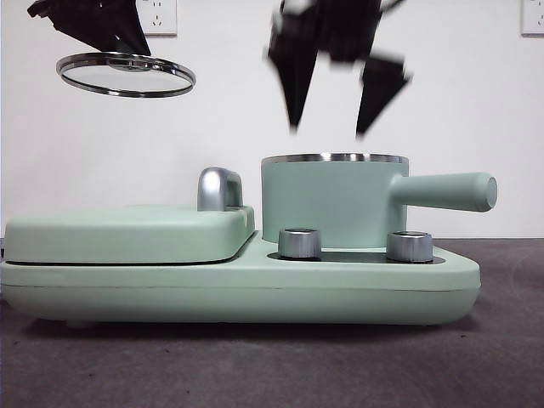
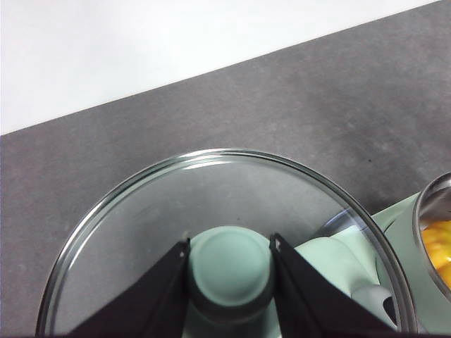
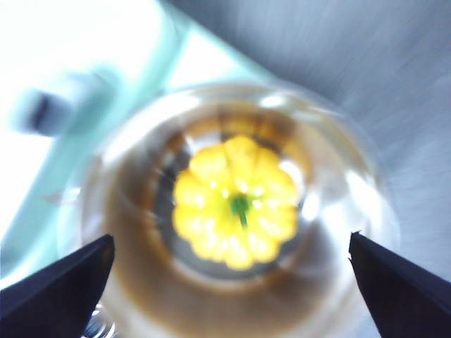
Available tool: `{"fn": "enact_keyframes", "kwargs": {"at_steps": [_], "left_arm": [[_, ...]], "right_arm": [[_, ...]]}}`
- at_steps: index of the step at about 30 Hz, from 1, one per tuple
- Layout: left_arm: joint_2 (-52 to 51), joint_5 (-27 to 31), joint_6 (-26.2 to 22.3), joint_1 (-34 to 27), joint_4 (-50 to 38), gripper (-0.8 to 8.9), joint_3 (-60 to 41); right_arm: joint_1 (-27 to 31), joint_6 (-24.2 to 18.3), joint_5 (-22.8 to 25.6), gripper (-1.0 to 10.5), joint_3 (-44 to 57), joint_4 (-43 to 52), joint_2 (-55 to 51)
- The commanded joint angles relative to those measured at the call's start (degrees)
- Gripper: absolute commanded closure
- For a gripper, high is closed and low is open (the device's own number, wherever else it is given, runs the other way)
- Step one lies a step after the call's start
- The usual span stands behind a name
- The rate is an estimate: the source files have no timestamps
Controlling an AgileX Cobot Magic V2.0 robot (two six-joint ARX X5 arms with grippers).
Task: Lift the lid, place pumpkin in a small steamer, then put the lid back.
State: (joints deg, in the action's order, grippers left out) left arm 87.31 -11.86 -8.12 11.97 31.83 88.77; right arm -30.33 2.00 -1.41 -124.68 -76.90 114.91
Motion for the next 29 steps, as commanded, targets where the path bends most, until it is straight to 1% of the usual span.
{"fn": "enact_keyframes", "kwargs": {"at_steps": [1, 4, 10, 16, 24, 26, 29], "left_arm": [[-0.5, -0.1, 0.5, 0.9, -1.6, 7.32, 1.8], [-0.5, -0.2, 1.2, 1.9, -1.6, 7.32, 1.8], [-0.5, -0.2, 1.3, 5.9, -1.6, 7.32, 1.8], [0.0, -0.2, 1.3, 10.9, -2.4, 7.32, 1.8], [2.7, -0.2, 1.6, 18.0, -4.5, 7.32, 1.8], [3.7, -0.2, 1.6, 19.5, -5.0, 7.32, 1.8], [5.4, -0.2, 1.6, 21.8, -7.0, 7.32, 1.8]], "right_arm": [[-0.3, 0.7, -0.1, 4.1, -1.7, -4.4, -4.0], [-0.4, 0.7, -0.1, 4.1, -1.7, -4.3, -10.2], [-1.0, 0.7, -0.1, 4.1, -1.5, -4.3, -22.7], [-2.7, 0.7, -0.1, 4.1, 2.9, -4.3, -35.9], [-3.8, 1.0, -0.1, 4.2, 18.7, -4.1, -54.6], [-3.8, 1.0, -0.2, 4.2, 23.7, -2.3, -59.1], [-3.8, 1.7, -1.7, 4.2, 32.1, 3.1, -66.4]]}}
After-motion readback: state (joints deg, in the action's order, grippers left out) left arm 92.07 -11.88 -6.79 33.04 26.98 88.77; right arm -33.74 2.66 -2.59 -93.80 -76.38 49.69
